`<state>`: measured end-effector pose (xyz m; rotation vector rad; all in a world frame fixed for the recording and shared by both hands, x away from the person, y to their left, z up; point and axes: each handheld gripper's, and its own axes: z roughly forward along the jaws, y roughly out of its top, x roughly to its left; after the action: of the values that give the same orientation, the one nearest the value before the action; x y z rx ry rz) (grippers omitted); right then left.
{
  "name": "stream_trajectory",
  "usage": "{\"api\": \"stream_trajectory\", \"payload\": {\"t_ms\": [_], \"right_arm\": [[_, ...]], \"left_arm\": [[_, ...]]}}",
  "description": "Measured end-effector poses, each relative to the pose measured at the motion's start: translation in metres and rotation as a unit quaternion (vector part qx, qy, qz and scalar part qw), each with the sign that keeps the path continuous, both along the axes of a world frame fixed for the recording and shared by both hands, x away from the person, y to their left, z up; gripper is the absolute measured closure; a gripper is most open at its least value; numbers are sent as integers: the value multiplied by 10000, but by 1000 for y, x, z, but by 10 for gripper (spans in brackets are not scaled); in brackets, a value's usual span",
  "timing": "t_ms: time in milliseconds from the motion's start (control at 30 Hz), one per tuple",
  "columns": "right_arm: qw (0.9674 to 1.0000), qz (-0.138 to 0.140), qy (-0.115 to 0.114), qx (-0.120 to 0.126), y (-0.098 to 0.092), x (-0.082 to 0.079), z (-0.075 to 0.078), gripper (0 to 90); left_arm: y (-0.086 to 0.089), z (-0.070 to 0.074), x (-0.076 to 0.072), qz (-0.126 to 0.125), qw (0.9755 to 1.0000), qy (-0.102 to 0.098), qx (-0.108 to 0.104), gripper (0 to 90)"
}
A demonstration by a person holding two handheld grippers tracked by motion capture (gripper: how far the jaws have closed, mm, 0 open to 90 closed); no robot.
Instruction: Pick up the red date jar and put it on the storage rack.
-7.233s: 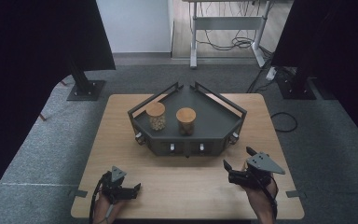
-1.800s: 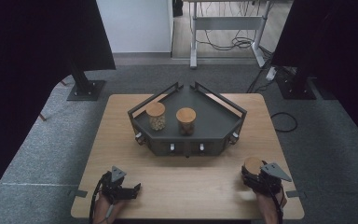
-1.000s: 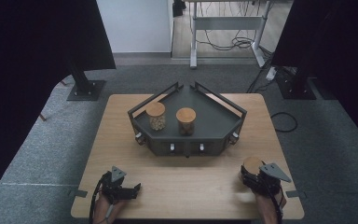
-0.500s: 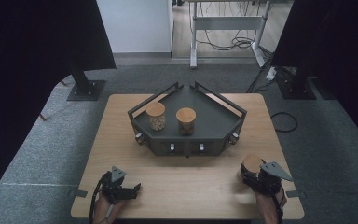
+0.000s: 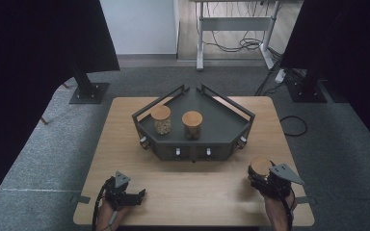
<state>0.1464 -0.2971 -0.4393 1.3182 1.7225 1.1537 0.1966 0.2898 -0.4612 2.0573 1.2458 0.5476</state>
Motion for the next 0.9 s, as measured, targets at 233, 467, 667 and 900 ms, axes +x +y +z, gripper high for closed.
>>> {"api": "stream_trajectory", "payload": {"t_ms": [233,467,667,900], "right_arm": [[10000,33,-51,21,-1,0,8,229],[9999,36,-100,73,-2,1,14,229],[9998,62,-156,110,-1,2,19,229],[9996,91,-220,131,0,3,25,228]], "left_arm": [[0,0,0,-5,10000,0,0,0],[0,0,0,-13,10000,-2,1,0],[0,0,0,-17,10000,-1,2,0],[1,0,0,-21,10000,-1,1,0]]}}
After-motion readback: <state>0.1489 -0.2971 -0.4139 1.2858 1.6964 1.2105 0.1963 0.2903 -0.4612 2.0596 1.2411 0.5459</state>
